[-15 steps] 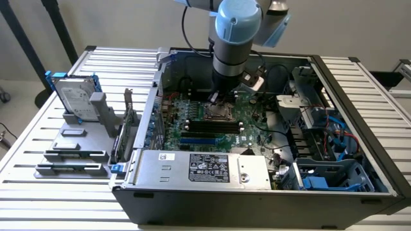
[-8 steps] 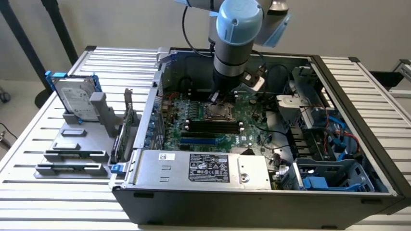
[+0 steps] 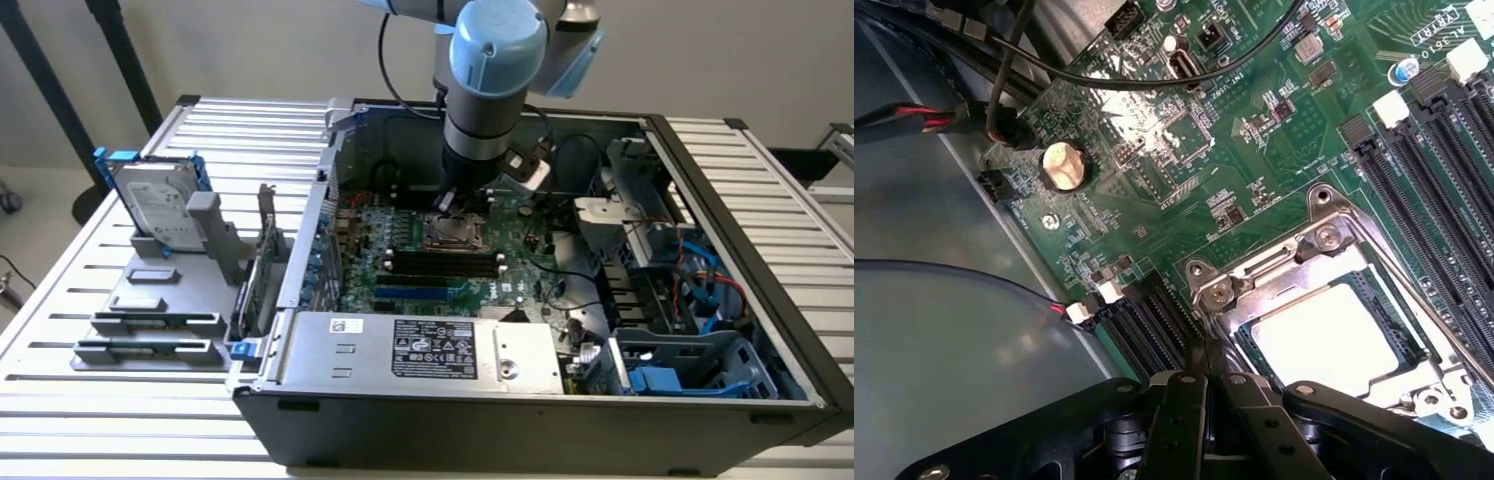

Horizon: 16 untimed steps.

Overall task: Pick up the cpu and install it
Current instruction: 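Install the first cpu locking lever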

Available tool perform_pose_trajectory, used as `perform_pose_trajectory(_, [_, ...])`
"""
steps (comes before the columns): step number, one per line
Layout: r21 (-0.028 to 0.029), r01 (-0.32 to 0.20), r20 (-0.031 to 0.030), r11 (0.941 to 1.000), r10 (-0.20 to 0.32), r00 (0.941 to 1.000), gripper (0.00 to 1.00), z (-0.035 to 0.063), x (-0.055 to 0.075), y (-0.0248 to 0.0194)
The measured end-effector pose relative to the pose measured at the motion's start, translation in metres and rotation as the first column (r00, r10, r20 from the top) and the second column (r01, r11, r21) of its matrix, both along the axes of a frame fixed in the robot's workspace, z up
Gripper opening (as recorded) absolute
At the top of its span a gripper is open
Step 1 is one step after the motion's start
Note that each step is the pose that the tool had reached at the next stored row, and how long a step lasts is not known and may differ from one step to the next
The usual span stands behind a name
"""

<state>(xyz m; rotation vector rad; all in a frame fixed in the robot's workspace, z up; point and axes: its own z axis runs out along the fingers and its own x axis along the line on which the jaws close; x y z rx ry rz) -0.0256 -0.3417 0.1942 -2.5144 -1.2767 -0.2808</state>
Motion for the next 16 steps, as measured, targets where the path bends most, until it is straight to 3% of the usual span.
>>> perform_pose_trajectory(7, [0.0049, 0.0, -0.0004, 1.0, 0.0, 1.0, 0.11, -0.0046, 0.0, -0.0014])
perform_pose_trajectory(10, [0.0131, 0.0, -0.0001, 0.9999, 0.0, 1.0, 0.11, -0.0056, 0.0, -0.0016])
perform_pose_trajectory(12, [0.0195, -0.001, -0.0004, 0.9998, 0.001, 1.0, 0.11, -0.0025, 0.0, -0.0019])
perform_pose_trajectory(16, [0.0216, 0.0, -0.0039, 0.9998, 0.0, 1.0, 0.11, 0.0082, 0.0, -0.0078])
